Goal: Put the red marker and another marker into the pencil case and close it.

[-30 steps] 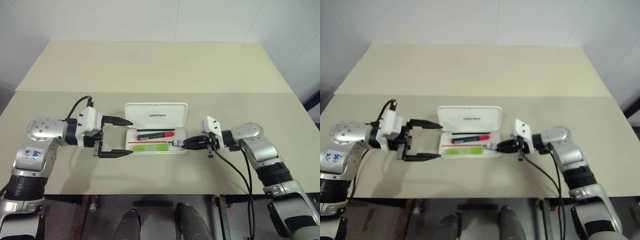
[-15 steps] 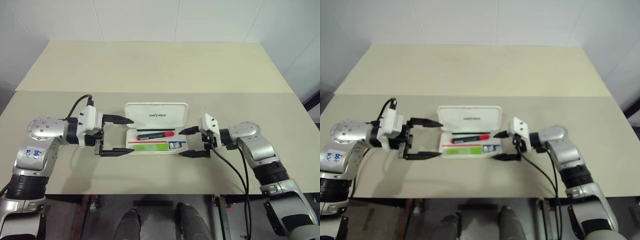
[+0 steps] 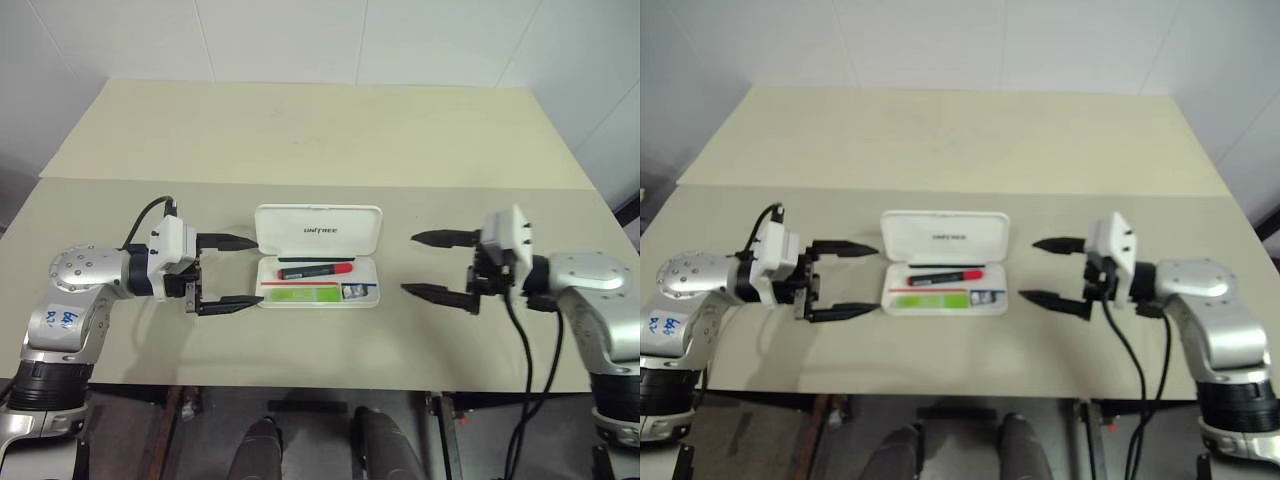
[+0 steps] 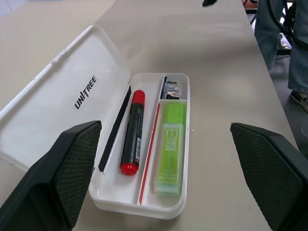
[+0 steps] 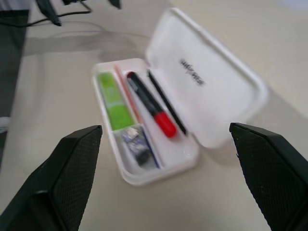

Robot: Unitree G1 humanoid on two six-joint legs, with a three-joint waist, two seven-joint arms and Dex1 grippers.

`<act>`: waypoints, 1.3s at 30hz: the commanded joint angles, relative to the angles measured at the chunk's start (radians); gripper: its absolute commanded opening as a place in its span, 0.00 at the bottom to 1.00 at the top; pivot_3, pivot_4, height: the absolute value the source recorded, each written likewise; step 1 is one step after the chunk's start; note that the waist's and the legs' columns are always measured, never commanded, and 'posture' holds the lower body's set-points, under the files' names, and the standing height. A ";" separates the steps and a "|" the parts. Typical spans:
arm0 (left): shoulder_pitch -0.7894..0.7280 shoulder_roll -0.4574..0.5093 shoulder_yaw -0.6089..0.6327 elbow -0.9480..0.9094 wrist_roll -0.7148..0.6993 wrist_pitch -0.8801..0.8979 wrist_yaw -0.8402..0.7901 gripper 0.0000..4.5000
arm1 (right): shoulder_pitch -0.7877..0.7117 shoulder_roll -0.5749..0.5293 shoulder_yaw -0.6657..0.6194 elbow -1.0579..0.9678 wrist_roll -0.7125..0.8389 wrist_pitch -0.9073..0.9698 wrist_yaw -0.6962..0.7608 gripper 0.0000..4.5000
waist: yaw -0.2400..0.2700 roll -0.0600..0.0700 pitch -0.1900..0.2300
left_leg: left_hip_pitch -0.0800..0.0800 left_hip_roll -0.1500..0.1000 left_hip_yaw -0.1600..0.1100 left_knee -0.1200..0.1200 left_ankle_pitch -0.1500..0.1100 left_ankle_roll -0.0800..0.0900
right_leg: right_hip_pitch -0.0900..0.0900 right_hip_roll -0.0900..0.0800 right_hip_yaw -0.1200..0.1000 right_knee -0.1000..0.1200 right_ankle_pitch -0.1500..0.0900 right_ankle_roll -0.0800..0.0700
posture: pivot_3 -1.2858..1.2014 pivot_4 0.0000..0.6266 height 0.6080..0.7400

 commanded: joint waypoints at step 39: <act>-0.222 -0.148 0.114 0.338 0.085 0.171 0.551 0.01 | -0.031 0.000 -0.018 -0.047 0.018 -0.072 -0.163 1.00 | 0.000 -0.001 0.000 | 0.000 0.000 0.002 0.000 0.000 0.000 | 0.000 0.001 0.003 0.000 0.002 0.002 | 0.52 0.24 1.00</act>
